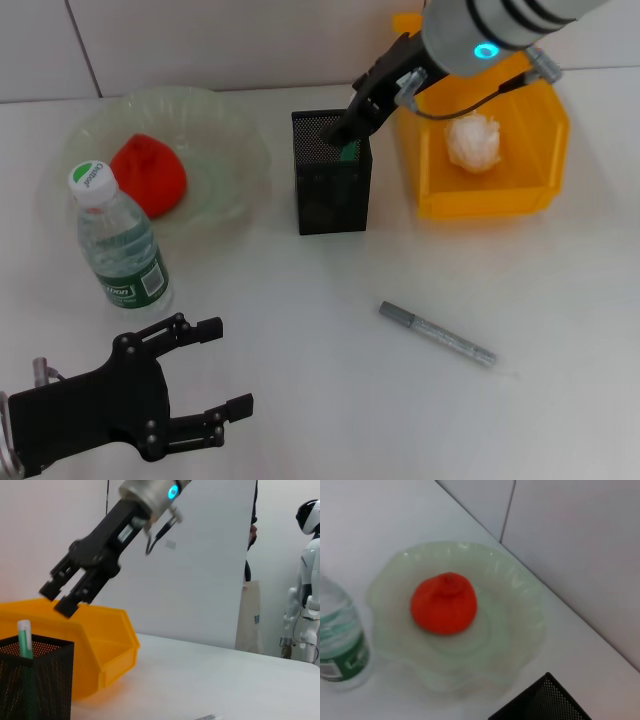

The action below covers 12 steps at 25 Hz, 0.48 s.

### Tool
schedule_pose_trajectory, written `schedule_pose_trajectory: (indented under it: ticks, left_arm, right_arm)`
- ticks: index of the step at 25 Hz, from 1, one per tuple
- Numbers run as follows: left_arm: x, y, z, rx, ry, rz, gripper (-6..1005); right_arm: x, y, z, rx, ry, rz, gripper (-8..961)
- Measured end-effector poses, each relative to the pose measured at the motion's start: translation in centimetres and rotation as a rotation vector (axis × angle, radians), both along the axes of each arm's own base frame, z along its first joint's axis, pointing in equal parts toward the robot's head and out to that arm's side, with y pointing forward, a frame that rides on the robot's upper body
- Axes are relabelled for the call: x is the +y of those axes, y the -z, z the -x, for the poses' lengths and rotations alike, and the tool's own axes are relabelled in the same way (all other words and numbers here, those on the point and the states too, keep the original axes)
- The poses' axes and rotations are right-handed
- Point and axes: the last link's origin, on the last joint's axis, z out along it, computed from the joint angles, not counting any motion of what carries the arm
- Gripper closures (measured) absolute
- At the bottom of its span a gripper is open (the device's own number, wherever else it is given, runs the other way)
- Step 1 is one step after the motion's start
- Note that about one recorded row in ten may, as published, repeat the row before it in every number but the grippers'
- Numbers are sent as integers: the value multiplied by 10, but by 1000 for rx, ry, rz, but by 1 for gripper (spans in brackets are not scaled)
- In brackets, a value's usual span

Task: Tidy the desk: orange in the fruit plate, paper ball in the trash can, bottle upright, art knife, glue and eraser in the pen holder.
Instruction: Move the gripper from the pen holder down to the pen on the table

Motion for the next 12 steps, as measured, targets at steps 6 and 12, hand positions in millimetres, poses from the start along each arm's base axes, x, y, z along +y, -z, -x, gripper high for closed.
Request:
schedule_pose_trajectory:
  ticks: [6, 12]
  left_arm:
    - [0, 0, 0, 1, -1, 0, 124]
    - [1, 0, 0, 3, -3, -1, 124]
  right_arm:
    - [-22, -21, 4, 11, 39, 17, 243]
    - [-44, -28, -14, 8, 118, 84, 244]
